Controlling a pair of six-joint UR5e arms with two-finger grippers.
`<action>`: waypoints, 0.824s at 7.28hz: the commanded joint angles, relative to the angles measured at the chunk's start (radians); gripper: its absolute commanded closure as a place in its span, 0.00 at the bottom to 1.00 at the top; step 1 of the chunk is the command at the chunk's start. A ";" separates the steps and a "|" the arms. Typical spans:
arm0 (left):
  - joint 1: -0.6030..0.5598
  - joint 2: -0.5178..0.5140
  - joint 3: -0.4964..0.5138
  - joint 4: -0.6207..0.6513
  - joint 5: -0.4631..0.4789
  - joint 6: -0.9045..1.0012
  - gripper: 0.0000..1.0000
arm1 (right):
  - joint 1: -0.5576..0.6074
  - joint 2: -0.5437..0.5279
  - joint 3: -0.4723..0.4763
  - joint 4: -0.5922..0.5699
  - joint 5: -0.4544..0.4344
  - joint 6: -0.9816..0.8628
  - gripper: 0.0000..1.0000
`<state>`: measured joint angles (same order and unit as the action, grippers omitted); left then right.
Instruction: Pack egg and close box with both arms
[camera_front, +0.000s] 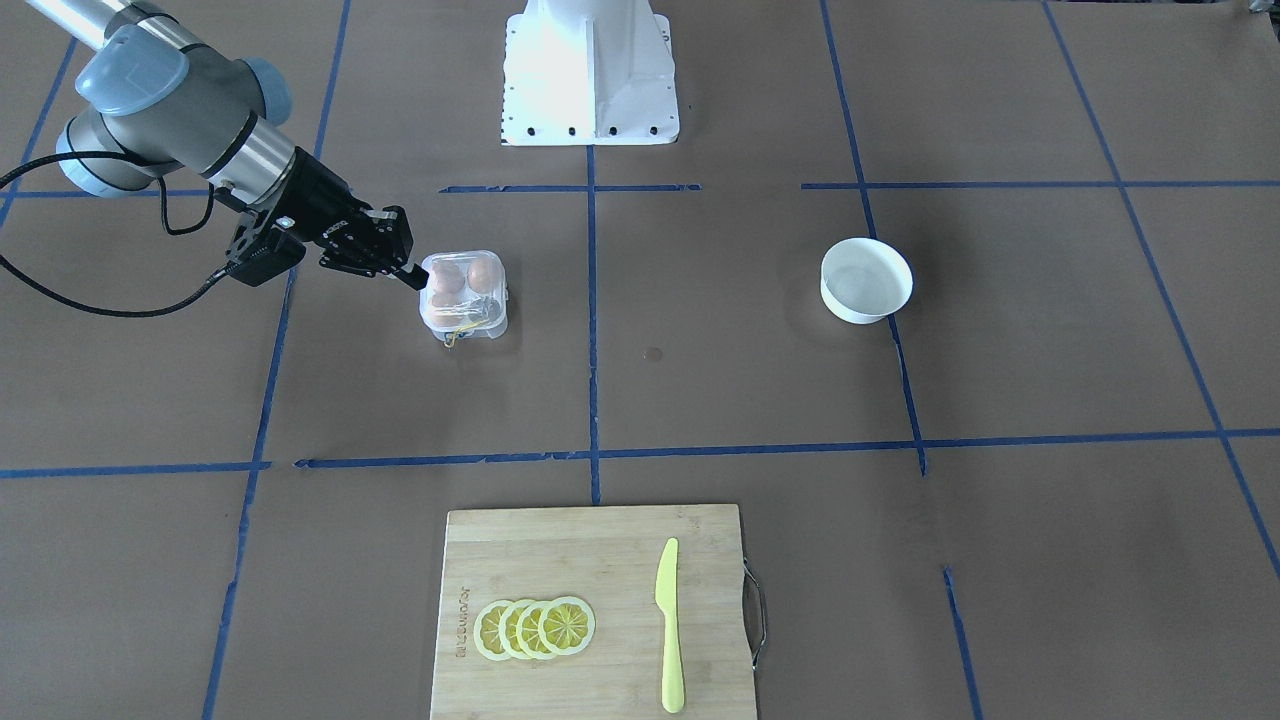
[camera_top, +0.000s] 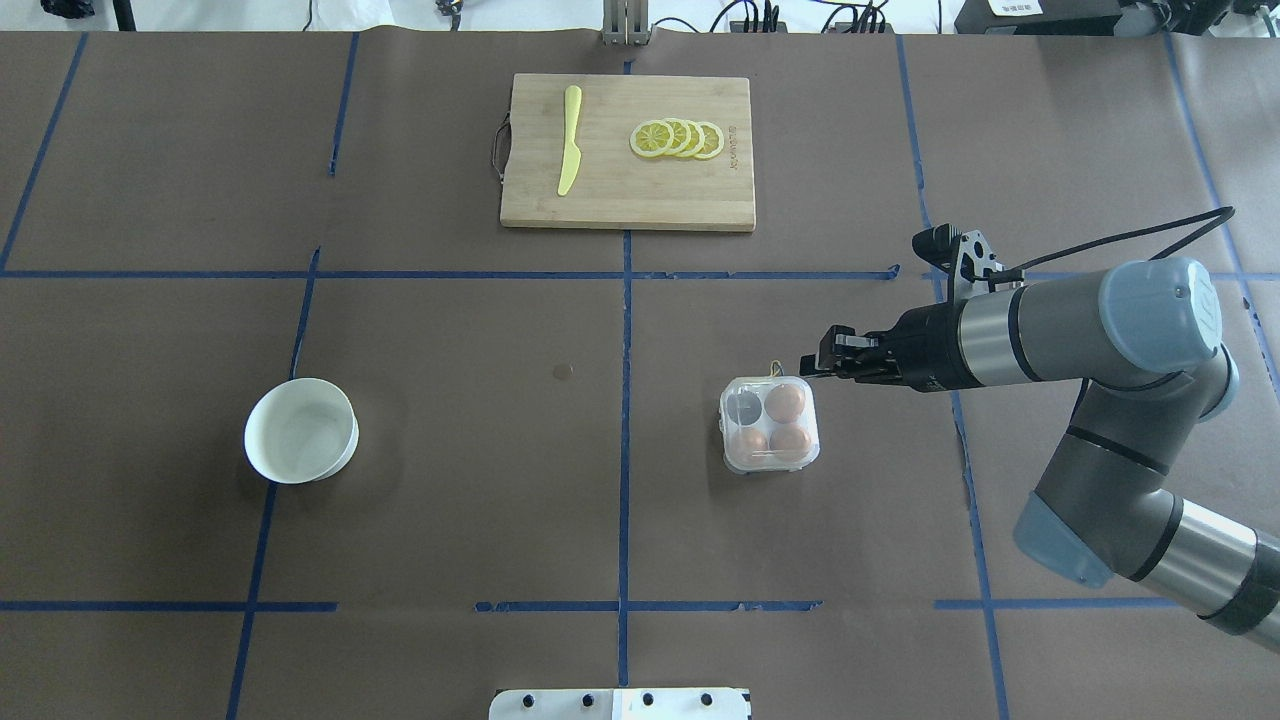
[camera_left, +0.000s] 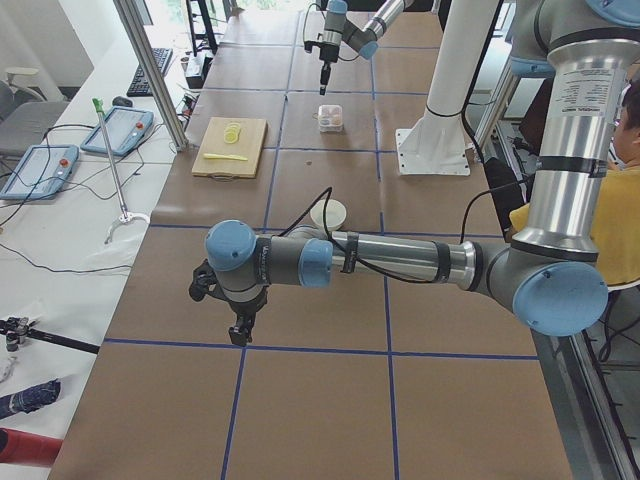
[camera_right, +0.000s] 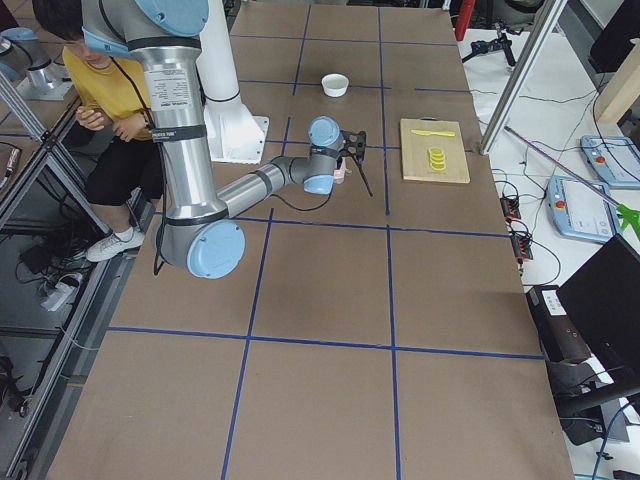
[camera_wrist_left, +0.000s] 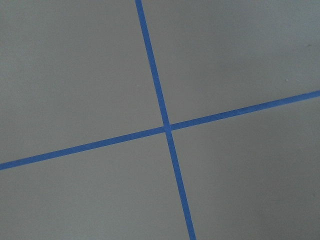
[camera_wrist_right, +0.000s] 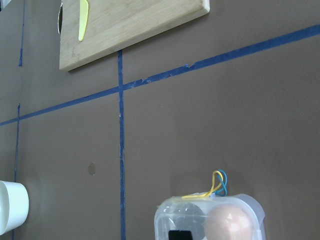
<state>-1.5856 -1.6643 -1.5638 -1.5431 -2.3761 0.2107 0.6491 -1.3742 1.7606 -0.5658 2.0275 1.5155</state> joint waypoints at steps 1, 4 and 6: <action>0.001 0.000 0.002 -0.011 0.000 -0.001 0.00 | -0.002 0.003 -0.006 0.000 -0.001 0.008 1.00; -0.001 0.000 0.001 -0.011 0.000 -0.001 0.00 | 0.013 -0.022 -0.010 -0.044 0.000 0.006 1.00; -0.001 0.000 0.004 -0.011 0.000 -0.001 0.00 | 0.113 -0.077 -0.007 -0.165 0.031 -0.038 1.00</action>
<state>-1.5854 -1.6644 -1.5619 -1.5539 -2.3761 0.2101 0.7030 -1.4170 1.7519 -0.6582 2.0405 1.5063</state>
